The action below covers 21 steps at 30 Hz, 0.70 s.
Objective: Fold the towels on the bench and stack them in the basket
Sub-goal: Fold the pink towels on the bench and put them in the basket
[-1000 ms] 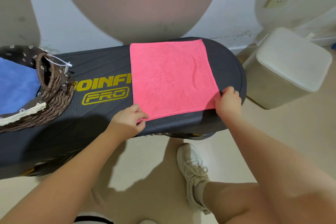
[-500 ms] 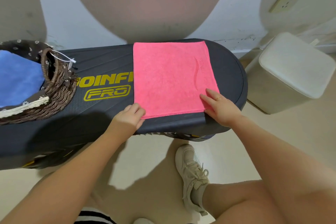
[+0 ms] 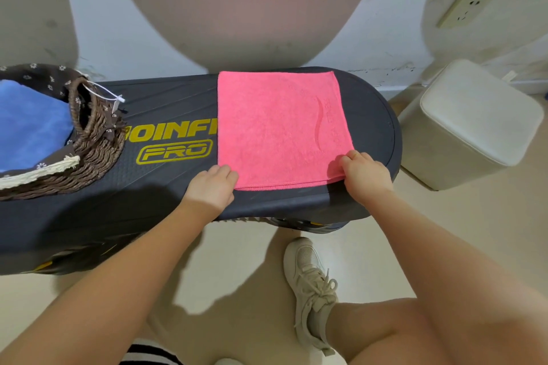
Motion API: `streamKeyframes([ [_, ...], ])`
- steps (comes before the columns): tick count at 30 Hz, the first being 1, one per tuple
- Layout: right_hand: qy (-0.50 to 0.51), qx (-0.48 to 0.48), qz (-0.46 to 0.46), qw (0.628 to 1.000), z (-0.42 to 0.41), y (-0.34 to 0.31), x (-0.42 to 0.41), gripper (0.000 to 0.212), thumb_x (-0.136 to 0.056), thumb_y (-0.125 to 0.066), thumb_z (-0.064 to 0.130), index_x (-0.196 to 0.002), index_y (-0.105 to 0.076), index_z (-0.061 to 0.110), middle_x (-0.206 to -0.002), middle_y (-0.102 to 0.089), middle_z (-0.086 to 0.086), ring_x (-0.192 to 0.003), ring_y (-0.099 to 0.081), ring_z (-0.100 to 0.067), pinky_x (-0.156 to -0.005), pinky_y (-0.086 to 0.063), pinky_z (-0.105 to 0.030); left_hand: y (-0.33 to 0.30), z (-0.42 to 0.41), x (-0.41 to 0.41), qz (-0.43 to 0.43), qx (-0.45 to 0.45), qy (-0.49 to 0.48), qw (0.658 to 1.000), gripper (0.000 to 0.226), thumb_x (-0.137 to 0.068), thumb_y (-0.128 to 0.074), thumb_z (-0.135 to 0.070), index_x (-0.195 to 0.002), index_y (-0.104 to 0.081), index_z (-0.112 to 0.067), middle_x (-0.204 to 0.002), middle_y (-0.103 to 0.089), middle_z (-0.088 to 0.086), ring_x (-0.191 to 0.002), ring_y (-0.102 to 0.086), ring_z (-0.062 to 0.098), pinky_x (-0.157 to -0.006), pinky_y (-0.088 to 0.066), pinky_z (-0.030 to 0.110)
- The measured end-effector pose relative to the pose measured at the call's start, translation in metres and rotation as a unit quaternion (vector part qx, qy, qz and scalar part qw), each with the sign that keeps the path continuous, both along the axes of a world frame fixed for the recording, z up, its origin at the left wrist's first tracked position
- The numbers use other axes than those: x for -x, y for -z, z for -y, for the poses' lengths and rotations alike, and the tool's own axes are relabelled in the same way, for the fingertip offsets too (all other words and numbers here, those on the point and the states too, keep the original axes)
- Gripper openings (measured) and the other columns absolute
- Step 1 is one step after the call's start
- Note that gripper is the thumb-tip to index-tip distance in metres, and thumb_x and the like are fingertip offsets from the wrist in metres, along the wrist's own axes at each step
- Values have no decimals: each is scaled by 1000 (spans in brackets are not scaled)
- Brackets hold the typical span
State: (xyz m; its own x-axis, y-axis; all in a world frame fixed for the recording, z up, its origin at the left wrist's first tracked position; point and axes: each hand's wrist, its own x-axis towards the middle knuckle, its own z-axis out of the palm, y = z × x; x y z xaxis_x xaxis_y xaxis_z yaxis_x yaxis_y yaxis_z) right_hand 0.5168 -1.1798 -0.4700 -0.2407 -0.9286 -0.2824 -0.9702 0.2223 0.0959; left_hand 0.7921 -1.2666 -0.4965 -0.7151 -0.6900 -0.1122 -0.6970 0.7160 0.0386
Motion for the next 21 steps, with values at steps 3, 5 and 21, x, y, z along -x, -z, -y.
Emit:
streamKeyframes([
  [3, 45, -2, 13, 999, 2, 2, -1, 26, -91, -41, 7, -115, -52, 8, -119, -49, -13, -106, -49, -32, -78, -46, -40, -7, 1, 2, -107, -22, -87, 990, 20, -68, -67, 0, -86, -57, 1, -85, -56, 16, -83, -55, 32, -54, -39, 37],
  [5, 95, 27, 59, 993, 3, 2, 0, 22, -92, -42, 12, -112, -49, 6, -118, -47, -15, -100, -51, -36, -74, -45, -40, -13, 2, 3, -150, -49, -125, 980, 20, -86, -45, -12, -99, -53, 0, -98, -52, 15, -92, -49, 32, -61, -32, 35],
  [21, 259, 204, 463, 823, 2, -14, 22, 24, -86, -57, -5, -107, -61, 5, -97, -63, -6, -95, -60, -20, -93, -47, -31, -20, 10, -9, -396, -375, -262, 796, 52, -82, -45, 17, -109, -55, -26, -116, -55, 4, -85, -53, 15, -72, -43, 20],
])
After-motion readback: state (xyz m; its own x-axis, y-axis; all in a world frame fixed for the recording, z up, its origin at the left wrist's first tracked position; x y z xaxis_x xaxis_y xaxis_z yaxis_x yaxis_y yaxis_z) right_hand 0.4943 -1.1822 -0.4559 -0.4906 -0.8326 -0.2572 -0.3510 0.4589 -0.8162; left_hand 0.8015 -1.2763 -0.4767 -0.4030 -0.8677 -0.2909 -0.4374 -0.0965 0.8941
